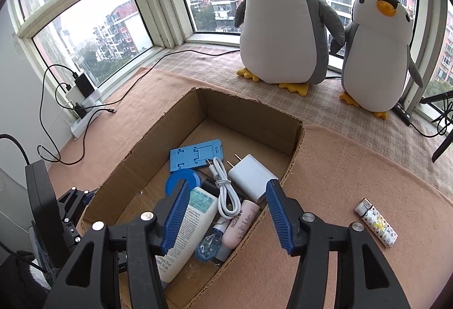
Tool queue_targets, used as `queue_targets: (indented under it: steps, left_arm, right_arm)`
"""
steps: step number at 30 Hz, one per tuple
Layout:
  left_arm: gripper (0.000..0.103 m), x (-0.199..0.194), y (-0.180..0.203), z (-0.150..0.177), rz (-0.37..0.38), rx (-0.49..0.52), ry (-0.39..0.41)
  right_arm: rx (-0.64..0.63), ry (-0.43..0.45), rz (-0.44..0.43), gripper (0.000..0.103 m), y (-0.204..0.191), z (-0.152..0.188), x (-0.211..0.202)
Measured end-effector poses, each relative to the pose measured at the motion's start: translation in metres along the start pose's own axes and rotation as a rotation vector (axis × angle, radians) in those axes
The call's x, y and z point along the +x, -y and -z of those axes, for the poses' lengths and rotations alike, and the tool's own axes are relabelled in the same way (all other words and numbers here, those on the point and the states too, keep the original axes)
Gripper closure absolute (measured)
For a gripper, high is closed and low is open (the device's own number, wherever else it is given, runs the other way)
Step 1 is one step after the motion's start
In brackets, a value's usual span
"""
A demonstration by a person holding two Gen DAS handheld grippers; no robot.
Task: Organize rigid objects
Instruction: 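Move the right tool to the white patterned lighter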
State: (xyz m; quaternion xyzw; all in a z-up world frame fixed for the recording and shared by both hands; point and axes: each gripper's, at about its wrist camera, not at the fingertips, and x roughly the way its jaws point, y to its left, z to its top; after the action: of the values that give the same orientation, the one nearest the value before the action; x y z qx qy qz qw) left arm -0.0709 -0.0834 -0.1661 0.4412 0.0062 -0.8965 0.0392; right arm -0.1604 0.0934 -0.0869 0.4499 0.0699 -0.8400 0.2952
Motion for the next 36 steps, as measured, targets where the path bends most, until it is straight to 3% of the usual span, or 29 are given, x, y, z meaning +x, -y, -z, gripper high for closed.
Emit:
queue_targets:
  steps: [11, 20, 28, 36]
  left_arm:
    - [0.019, -0.004, 0.000, 0.001, 0.006, 0.005, -0.055]
    - [0.021, -0.006, -0.004, 0.000, 0.012, -0.001, -0.116]
    - [0.025, -0.009, -0.006, -0.002, 0.006, 0.022, -0.139]
    - [0.031, -0.009, -0.006, -0.003, 0.009, 0.017, -0.154]
  right_arm:
    - [0.078, 0.006, 0.106, 0.051, 0.073, 0.026, -0.023]
    - [0.113, -0.047, 0.224, 0.051, 0.139, 0.043, -0.016]
    - [0.068, -0.097, 0.215, 0.051, 0.156, 0.045, 0.002]
    - [0.090, -0.128, 0.149, 0.051, 0.170, 0.045, 0.011]
